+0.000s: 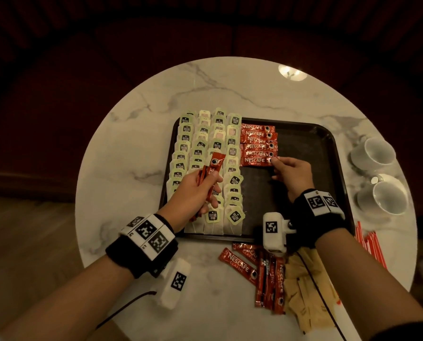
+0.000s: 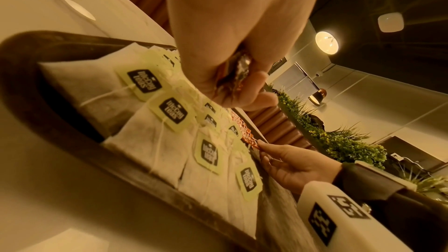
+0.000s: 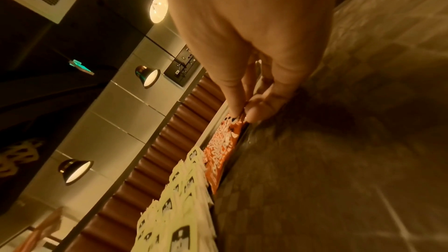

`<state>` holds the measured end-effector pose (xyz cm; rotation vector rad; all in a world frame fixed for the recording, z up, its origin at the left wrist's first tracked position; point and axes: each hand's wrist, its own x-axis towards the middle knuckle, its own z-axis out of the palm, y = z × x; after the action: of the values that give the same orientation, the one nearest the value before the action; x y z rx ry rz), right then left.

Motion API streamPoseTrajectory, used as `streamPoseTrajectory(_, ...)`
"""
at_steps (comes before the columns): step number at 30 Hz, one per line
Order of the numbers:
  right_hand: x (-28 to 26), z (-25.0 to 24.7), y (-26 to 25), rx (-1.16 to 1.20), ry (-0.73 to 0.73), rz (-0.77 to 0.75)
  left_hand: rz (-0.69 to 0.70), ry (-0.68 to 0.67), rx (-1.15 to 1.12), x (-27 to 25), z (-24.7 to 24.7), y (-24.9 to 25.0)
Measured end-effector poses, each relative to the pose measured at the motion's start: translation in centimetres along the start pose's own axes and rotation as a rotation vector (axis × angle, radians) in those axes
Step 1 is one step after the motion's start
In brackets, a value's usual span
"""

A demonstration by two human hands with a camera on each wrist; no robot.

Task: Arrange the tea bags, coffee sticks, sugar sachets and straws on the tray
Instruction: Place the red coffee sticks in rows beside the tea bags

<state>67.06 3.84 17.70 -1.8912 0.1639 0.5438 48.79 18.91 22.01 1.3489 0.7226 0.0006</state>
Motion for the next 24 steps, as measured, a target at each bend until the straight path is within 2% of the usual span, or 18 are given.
streamPoseTrajectory(12,-0.9,-0.6,-0.5,-0.216,0.131,-0.150,-0.019,-0.012,-0.050,-0.1,0.0,0.5)
streamPoseTrajectory(14,-1.9,-0.6,-1.1,-0.172,0.036,-0.210,-0.022,-0.038,-0.088,-0.2,0.1,0.7)
streamPoseTrajectory(20,-7.2,0.3,-4.5,-0.065,-0.525,-0.317,0.089,-0.121,-0.005,-0.5,0.4,1.2)
streamPoseTrajectory(22,-8.1,0.5,-5.1,-0.037,-0.598,-0.317,0.104,-0.134,0.032,-0.6,0.6,1.4)
streamPoseTrajectory(24,-8.0,0.6,-5.2,-0.021,-0.611,-0.319,0.116,-0.145,0.043,-0.6,0.6,1.5)
